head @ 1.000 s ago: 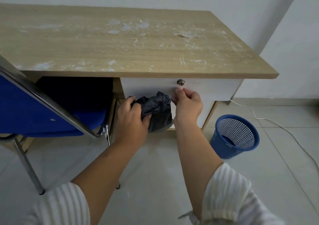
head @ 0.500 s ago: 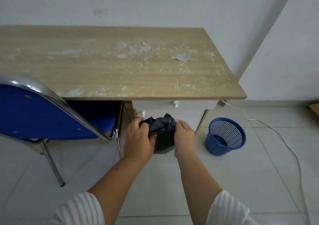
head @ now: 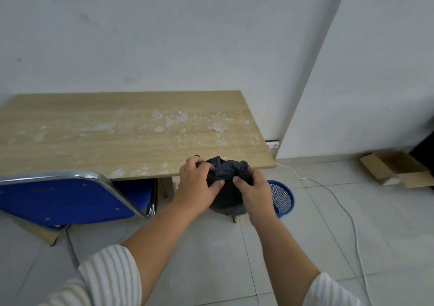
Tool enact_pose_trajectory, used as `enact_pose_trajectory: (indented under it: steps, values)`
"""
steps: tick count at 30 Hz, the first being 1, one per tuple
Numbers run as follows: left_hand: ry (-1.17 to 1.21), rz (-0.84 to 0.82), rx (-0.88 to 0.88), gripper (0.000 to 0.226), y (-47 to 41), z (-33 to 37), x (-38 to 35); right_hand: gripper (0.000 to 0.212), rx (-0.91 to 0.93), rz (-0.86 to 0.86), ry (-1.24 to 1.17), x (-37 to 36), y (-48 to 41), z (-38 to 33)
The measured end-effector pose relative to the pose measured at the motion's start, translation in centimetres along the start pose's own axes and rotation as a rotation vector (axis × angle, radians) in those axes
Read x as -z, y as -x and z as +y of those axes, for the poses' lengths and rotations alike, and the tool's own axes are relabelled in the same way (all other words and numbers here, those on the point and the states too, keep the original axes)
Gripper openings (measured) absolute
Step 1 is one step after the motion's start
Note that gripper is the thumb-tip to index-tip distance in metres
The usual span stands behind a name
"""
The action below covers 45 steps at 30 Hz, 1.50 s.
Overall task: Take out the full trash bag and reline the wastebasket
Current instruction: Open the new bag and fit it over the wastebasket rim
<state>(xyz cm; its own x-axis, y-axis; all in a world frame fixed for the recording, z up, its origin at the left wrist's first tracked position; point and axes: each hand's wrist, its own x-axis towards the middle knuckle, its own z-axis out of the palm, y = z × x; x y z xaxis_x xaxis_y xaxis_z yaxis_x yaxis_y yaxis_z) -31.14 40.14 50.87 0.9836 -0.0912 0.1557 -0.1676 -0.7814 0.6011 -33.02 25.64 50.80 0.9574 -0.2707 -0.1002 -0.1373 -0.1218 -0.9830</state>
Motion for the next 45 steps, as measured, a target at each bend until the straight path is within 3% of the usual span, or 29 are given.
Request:
enact_pose_trajectory:
  steps: [3, 9, 13, 17, 21, 24, 30, 35, 45]
  values:
    - [0.091, -0.053, 0.035, 0.040, -0.2, 1.9, 0.7, 0.015, 0.041, 0.053, 0.052, 1.8, 0.4, -0.7]
    - [-0.030, -0.196, 0.252, 0.056, -1.6, 6.0, 0.7, 0.007, 0.223, 0.080, 0.314, 4.4, -0.5, -0.4]
    - [0.446, -0.403, 0.511, 0.063, -3.9, 9.7, -1.4, 0.011, 0.435, 0.050, 0.483, 6.3, -3.0, 0.6]
    - [0.659, -0.386, 0.614, 0.046, -6.4, 12.3, -5.6, 0.011, 0.484, 0.043, 0.512, 9.5, -6.6, 2.2]
    - [0.798, -0.367, 0.640, 0.017, -8.9, 15.6, -10.7, 0.012, 0.444, -0.005, 0.499, 14.2, -10.3, 3.9]
    - [0.876, -0.325, 0.679, 0.009, -10.5, 17.6, -14.4, 0.007, 0.338, -0.086, 0.392, 17.8, -12.4, 4.9]
    - [0.979, -0.220, 0.717, 0.008, -13.8, 19.0, -20.8, 0.015, -0.021, 0.021, -0.178, 22.0, -16.6, 4.8]
    - [1.039, -0.212, 0.729, 0.017, -17.1, 19.7, -24.8, 0.010, -0.091, 0.215, -0.066, 24.1, -22.4, 5.7]
    - [1.091, -0.181, 0.772, 0.023, -22.9, 18.7, -34.4, 0.029, -0.117, 0.240, 0.059, 25.4, -32.7, 12.1]
